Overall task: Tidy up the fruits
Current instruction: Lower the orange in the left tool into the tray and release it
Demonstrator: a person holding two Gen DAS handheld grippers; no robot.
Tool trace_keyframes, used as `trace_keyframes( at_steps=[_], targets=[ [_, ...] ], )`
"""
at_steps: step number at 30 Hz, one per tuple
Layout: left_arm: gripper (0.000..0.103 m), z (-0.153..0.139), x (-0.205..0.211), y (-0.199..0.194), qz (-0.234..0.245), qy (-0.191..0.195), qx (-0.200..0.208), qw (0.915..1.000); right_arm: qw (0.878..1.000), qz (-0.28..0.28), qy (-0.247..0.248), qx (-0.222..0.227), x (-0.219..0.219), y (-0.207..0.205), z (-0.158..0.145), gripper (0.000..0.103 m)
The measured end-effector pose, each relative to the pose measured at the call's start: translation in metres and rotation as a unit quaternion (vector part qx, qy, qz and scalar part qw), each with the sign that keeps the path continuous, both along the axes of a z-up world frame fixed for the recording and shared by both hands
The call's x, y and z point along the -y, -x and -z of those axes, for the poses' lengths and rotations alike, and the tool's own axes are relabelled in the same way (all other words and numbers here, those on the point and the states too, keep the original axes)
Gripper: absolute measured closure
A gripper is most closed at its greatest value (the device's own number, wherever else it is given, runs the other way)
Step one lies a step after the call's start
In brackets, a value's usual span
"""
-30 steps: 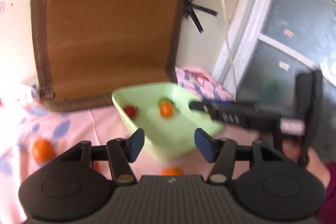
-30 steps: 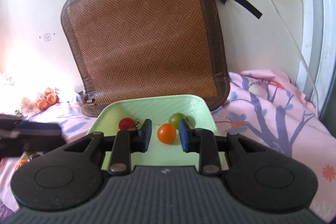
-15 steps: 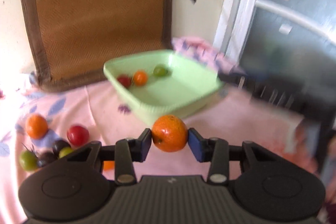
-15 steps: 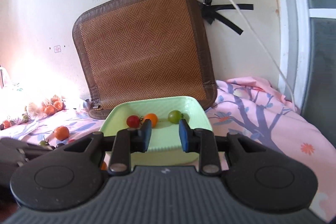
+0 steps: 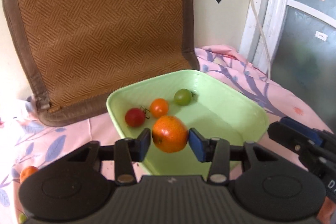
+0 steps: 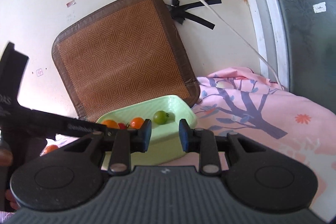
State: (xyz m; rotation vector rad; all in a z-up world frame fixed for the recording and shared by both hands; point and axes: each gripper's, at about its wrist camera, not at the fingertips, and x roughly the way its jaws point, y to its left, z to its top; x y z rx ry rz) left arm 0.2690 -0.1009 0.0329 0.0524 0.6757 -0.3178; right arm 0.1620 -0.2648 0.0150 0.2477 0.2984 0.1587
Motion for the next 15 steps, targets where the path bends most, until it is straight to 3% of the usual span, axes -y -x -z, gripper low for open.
trace_keyframes(
  at_steps=[2, 6, 11, 13, 15],
  targets=[
    [0.041, -0.002, 0.003, 0.001, -0.001, 0.003, 0.003, 1.0000, 1.000, -0.004, -0.003, 0.003, 0.000, 0.000, 0.001, 0.072],
    [0.040, -0.019, -0.005, 0.009, -0.010, 0.003, 0.018, 0.9998, 1.000, -0.011, 0.001, 0.002, -0.003, -0.001, 0.002, 0.071],
    [0.041, -0.084, -0.068, 0.046, -0.047, 0.014, 0.074, 0.9960, 1.000, -0.013, -0.010, 0.007, 0.002, -0.001, -0.003, 0.072],
    [0.041, -0.119, -0.104, 0.063, -0.069, 0.004, 0.103, 0.9923, 1.000, -0.022, 0.001, 0.008, 0.002, -0.003, -0.025, 0.072],
    [0.041, -0.154, -0.135, 0.080, -0.094, -0.019, 0.138, 0.9857, 0.998, -0.048, 0.007, 0.041, 0.001, 0.001, -0.068, 0.072]
  ],
)
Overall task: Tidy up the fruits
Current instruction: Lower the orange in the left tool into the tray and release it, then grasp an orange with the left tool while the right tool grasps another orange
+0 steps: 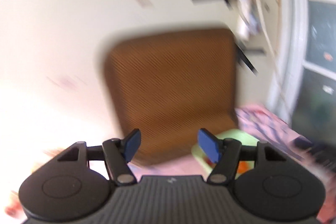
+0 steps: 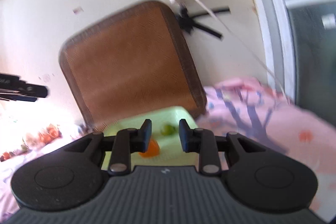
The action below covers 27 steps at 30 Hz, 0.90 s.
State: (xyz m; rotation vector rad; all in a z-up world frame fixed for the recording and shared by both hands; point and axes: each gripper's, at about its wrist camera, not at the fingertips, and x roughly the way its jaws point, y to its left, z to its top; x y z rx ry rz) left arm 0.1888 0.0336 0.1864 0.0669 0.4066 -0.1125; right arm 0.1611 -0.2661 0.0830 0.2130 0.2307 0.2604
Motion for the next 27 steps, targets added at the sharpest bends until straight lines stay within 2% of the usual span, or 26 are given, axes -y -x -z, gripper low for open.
trace_keyframes(
  at_steps=[4, 6, 8, 10, 12, 15, 18, 22, 25, 27],
  targets=[
    [0.041, -0.073, -0.061, 0.046, -0.064, -0.032, 0.082, 0.9940, 0.995, -0.059, 0.025, 0.080, -0.013, 0.020, -0.102, 0.072],
    [0.041, -0.088, -0.082, 0.069, -0.090, -0.036, 0.111, 0.9891, 0.989, -0.085, 0.042, 0.113, -0.026, 0.034, -0.139, 0.072],
    [0.040, -0.080, -0.096, 0.084, -0.098, -0.020, 0.109, 0.9890, 0.984, -0.111, 0.048, 0.130, -0.039, 0.045, -0.151, 0.072],
    [0.040, -0.048, -0.103, 0.091, -0.086, 0.002, 0.073, 0.9936, 0.983, -0.140, 0.039, 0.116, -0.053, 0.048, -0.137, 0.072],
    [0.040, -0.005, -0.097, 0.092, -0.071, 0.019, 0.034, 0.9967, 0.983, -0.165, 0.041, 0.069, -0.072, 0.041, -0.102, 0.072],
    [0.039, 0.057, -0.074, 0.088, -0.033, 0.042, -0.018, 0.9984, 0.980, -0.183, 0.071, -0.002, -0.102, 0.030, -0.037, 0.072],
    [0.025, 0.108, -0.046, 0.079, -0.003, 0.059, -0.061, 0.9964, 0.971, -0.198, 0.115, -0.066, -0.127, 0.021, 0.022, 0.072],
    [0.023, 0.143, -0.018, 0.064, 0.020, 0.048, -0.085, 0.9950, 0.961, -0.198, 0.155, -0.117, -0.143, 0.006, 0.063, 0.072],
    [0.023, 0.156, -0.015, 0.062, 0.022, 0.052, -0.095, 0.9939, 0.957, -0.198, 0.158, -0.143, -0.144, -0.007, 0.075, 0.071],
    [0.023, 0.160, -0.015, 0.057, 0.020, 0.062, -0.102, 0.9926, 0.954, -0.207, 0.153, -0.154, -0.143, -0.013, 0.077, 0.067]
  ],
)
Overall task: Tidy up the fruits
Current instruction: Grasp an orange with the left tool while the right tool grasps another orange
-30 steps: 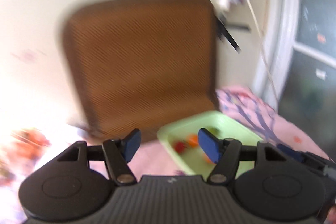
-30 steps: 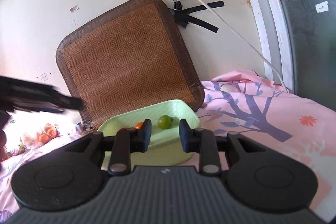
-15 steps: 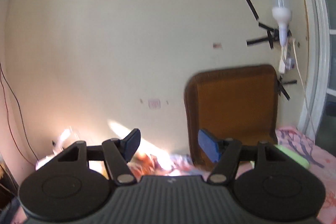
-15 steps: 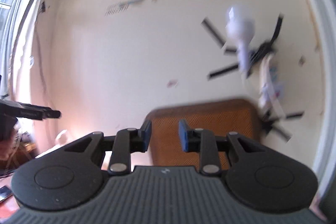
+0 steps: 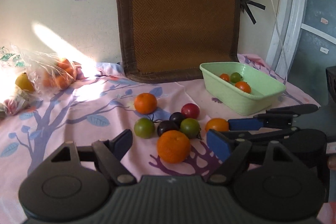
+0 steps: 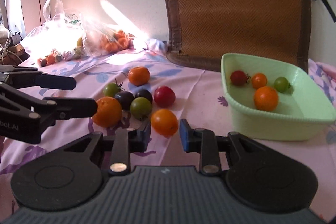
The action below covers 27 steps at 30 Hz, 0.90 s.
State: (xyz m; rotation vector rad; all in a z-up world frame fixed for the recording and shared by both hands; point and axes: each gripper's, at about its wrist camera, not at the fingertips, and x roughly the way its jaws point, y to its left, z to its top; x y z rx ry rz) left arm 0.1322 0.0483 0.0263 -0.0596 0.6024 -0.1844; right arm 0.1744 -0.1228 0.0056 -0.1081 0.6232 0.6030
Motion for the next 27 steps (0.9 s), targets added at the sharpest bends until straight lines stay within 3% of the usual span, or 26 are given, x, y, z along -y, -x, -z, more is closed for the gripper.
trace_keyframes(
  at_steps=[1, 2, 7, 9, 10, 11, 17, 22, 27],
  targets=[
    [0.023, 0.001, 0.000, -0.001, 0.002, 0.005, -0.004, 1.0000, 1.000, 0.000, 0.000, 0.003, -0.001, -0.001, 0.001, 0.054],
    [0.023, 0.003, 0.000, -0.001, 0.004, 0.005, -0.006, 1.0000, 1.000, -0.002, 0.001, 0.005, -0.003, -0.002, 0.001, 0.051],
    [0.032, 0.012, 0.004, -0.004, 0.004, -0.006, -0.019, 0.9998, 1.000, -0.006, 0.009, 0.007, -0.010, -0.007, 0.008, 0.052],
    [0.041, 0.016, 0.004, -0.007, 0.002, -0.005, -0.026, 0.9997, 1.000, -0.004, 0.007, -0.001, -0.010, -0.011, 0.010, 0.053],
    [0.054, 0.020, 0.004, -0.009, 0.002, -0.007, -0.030, 0.9995, 1.000, -0.001, 0.008, 0.002, -0.010, -0.012, 0.010, 0.062],
    [0.061, 0.023, 0.004, -0.011, 0.007, -0.002, -0.038, 0.9992, 1.000, 0.000, 0.009, 0.002, -0.010, -0.011, 0.009, 0.070],
    [0.062, 0.013, 0.014, 0.016, 0.025, 0.027, -0.031, 0.9988, 0.999, 0.027, -0.015, 0.013, 0.010, 0.022, 0.000, 0.070],
    [0.062, 0.007, 0.046, 0.050, 0.084, 0.039, -0.026, 0.9953, 0.995, 0.080, -0.029, 0.043, 0.047, 0.081, -0.003, 0.070],
    [0.062, 0.009, 0.081, 0.078, 0.138, 0.032, -0.027, 0.9895, 0.988, 0.140, -0.048, 0.033, 0.081, 0.130, 0.008, 0.070]
  ],
)
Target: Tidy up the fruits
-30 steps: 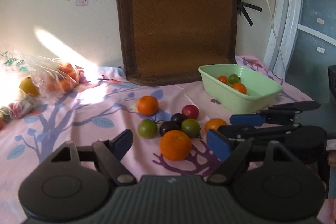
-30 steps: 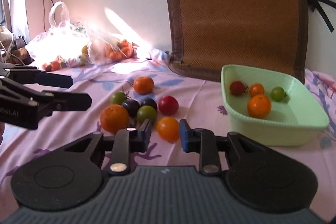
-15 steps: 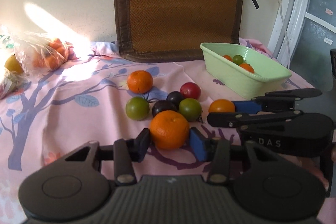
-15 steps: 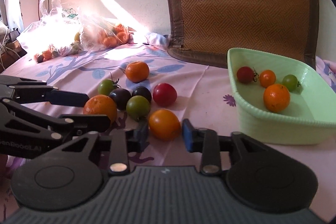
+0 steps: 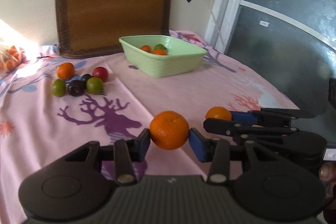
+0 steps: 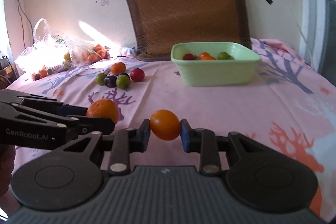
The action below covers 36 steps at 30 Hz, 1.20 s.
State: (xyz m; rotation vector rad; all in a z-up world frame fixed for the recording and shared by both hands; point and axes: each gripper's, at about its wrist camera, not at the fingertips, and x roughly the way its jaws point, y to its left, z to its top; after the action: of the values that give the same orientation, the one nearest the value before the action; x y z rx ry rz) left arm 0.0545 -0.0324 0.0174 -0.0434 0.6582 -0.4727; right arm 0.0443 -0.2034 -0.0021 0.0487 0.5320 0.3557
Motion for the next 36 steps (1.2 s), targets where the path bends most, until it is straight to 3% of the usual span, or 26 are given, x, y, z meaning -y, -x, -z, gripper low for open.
trace_keyframes(
  at_steps=[6, 13, 17, 19, 22, 24, 36],
  targets=[
    [0.062, 0.009, 0.033, 0.014, 0.038, -0.027, -0.002, 0.9989, 0.999, 0.043, 0.019, 0.011, 0.018, 0.027, 0.008, 0.070],
    [0.060, 0.017, 0.045, 0.019, 0.040, -0.049, -0.001, 0.9980, 0.998, 0.059, 0.026, 0.012, 0.026, 0.029, 0.015, 0.069],
    [0.044, 0.014, 0.045, 0.021, 0.034, -0.055, 0.010, 0.9978, 0.998, 0.058, 0.026, 0.006, 0.026, 0.030, 0.021, 0.069],
    [0.044, 0.012, 0.046, 0.022, 0.034, -0.059, 0.017, 0.9975, 0.998, 0.057, 0.028, 0.010, 0.026, 0.031, 0.021, 0.069],
    [0.044, 0.012, 0.048, 0.023, 0.037, -0.063, 0.019, 0.9971, 0.998, 0.054, 0.030, 0.014, 0.025, 0.033, 0.021, 0.067],
    [0.044, 0.013, 0.049, 0.023, 0.039, -0.067, 0.021, 0.9968, 0.997, 0.057, 0.036, 0.021, 0.026, 0.035, 0.021, 0.059],
    [0.060, 0.017, 0.048, 0.019, 0.047, -0.069, 0.015, 0.9964, 0.996, 0.057, 0.054, 0.040, 0.026, 0.047, 0.025, 0.058]
  ],
)
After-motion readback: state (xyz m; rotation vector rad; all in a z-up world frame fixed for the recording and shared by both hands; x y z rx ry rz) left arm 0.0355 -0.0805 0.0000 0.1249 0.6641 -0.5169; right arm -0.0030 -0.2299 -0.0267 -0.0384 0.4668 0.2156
